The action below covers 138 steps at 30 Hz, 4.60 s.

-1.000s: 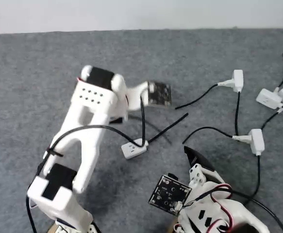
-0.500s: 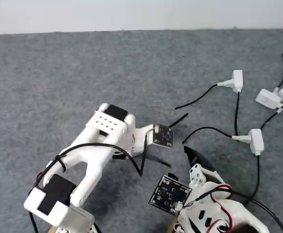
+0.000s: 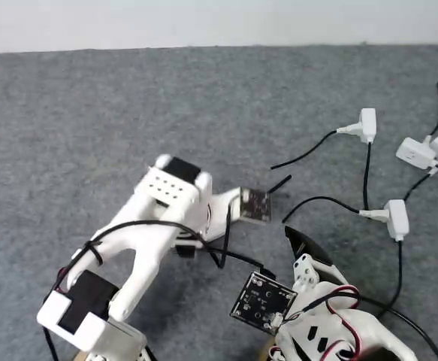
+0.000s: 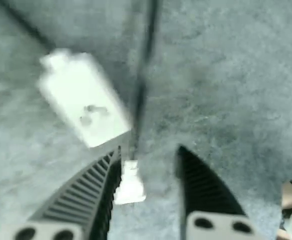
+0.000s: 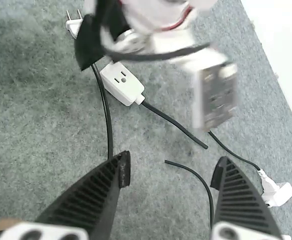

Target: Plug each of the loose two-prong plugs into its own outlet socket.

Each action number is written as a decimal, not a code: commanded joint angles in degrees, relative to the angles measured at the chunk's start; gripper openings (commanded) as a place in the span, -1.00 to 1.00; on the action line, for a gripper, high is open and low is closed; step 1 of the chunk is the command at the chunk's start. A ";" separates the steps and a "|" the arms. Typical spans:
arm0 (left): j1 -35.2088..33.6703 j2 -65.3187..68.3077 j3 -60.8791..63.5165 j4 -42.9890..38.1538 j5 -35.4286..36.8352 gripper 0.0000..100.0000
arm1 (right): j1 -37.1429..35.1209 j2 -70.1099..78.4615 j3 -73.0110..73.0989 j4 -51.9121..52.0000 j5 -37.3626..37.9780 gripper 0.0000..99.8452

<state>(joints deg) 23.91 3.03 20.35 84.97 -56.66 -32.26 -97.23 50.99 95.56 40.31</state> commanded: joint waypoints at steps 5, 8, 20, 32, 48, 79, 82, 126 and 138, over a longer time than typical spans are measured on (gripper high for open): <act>-5.80 -3.08 -27.82 15.47 0.97 -0.60 | 0.13 -0.04 -0.44 -0.40 -1.32 -0.46; -10.46 -3.08 -34.42 15.65 1.32 -0.60 | 0.13 0.13 -0.79 -0.48 -1.41 -0.46; -25.41 -3.08 -37.41 15.03 16.79 -0.60 | 2.33 11.65 -8.00 -4.53 -5.80 -0.46; -32.18 -3.52 -45.41 11.08 47.47 -0.60 | 6.02 44.35 -18.90 -17.01 -13.54 -0.46; -30.15 -40.44 1.10 -10.02 51.34 -0.60 | -4.97 68.00 -18.81 -27.65 -17.23 -0.46; -44.57 -56.97 41.19 -36.92 55.74 -0.60 | -20.44 108.97 -25.32 -25.98 -22.59 -0.46; -44.57 -56.97 41.54 -37.01 55.74 -0.60 | -19.91 110.20 -27.52 -27.56 -26.20 -0.46; -44.66 -56.97 48.22 -45.45 55.82 -0.60 | -12.09 112.40 -55.21 -16.04 -24.26 -0.74; -44.66 -56.97 48.22 -45.36 55.82 -0.60 | -12.44 115.21 -61.80 -15.43 -24.09 -0.74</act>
<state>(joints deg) -20.40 -52.70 69.49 40.92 -1.45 -45.10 17.14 -8.79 82.20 15.78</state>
